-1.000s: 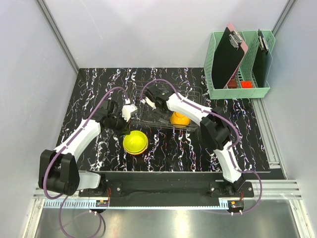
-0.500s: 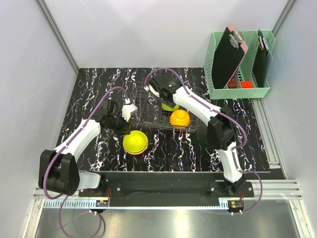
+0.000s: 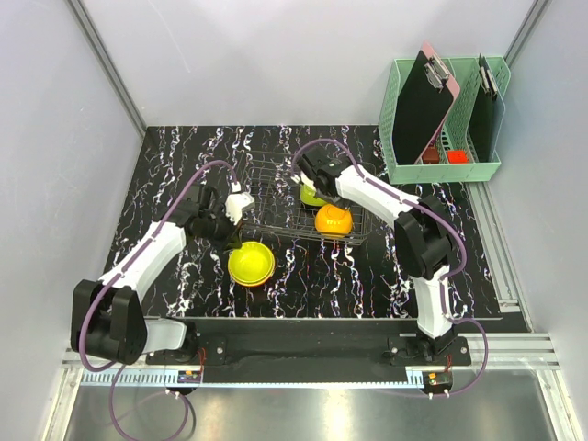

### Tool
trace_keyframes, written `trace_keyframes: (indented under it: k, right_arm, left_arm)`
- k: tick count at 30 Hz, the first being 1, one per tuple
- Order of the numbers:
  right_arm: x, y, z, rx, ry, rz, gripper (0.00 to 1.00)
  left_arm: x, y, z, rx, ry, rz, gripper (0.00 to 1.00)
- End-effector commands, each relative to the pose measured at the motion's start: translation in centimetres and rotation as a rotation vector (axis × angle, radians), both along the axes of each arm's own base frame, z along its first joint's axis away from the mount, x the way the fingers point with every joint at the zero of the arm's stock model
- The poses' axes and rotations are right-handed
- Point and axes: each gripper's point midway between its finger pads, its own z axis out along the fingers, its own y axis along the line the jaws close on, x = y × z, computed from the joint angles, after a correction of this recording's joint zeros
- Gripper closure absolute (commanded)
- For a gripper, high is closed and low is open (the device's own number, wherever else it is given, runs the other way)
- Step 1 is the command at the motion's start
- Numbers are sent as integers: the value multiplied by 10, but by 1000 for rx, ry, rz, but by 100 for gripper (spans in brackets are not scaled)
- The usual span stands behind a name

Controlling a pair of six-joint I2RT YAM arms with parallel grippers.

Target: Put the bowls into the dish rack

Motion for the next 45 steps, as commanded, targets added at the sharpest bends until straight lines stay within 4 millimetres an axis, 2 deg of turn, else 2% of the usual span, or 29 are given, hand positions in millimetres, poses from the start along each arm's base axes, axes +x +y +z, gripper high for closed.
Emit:
trace_keyframes:
  k: [1, 5, 9, 19, 28, 33, 37, 40, 42, 45]
  right_arm:
    - [-6, -2, 3, -2, 3, 25, 100]
    - [-12, 9, -5, 52, 52, 27, 100]
    - [-17, 26, -4, 119, 88, 45, 100]
    - [-35, 61, -23, 177, 196, 101, 100]
    - [-38, 88, -23, 208, 213, 133, 100]
    - [-28, 87, -17, 186, 164, 120, 100]
    - [-11, 69, -6, 95, 61, 90, 100]
    - [-1, 58, 2, 92, 22, 57, 100]
    - [3, 53, 6, 112, 16, 39, 100]
    - [-2, 57, 18, 181, 29, 35, 100]
  left_arm:
    - [17, -6, 37, -42, -128, -4, 100]
    - [15, -3, 39, -34, -142, -1, 100]
    - [14, -3, 38, -32, -140, -1, 100]
    - [16, -3, 39, -36, -141, 0, 100]
    - [15, -2, 38, -38, -139, -2, 100]
    - [15, -2, 39, -37, -143, 0, 100]
    - [15, -1, 39, -35, -144, 2, 100]
    - [15, -1, 40, -38, -146, 1, 100]
    - [16, -2, 43, -42, -153, 0, 100]
    - [17, -4, 49, -53, -163, -3, 100]
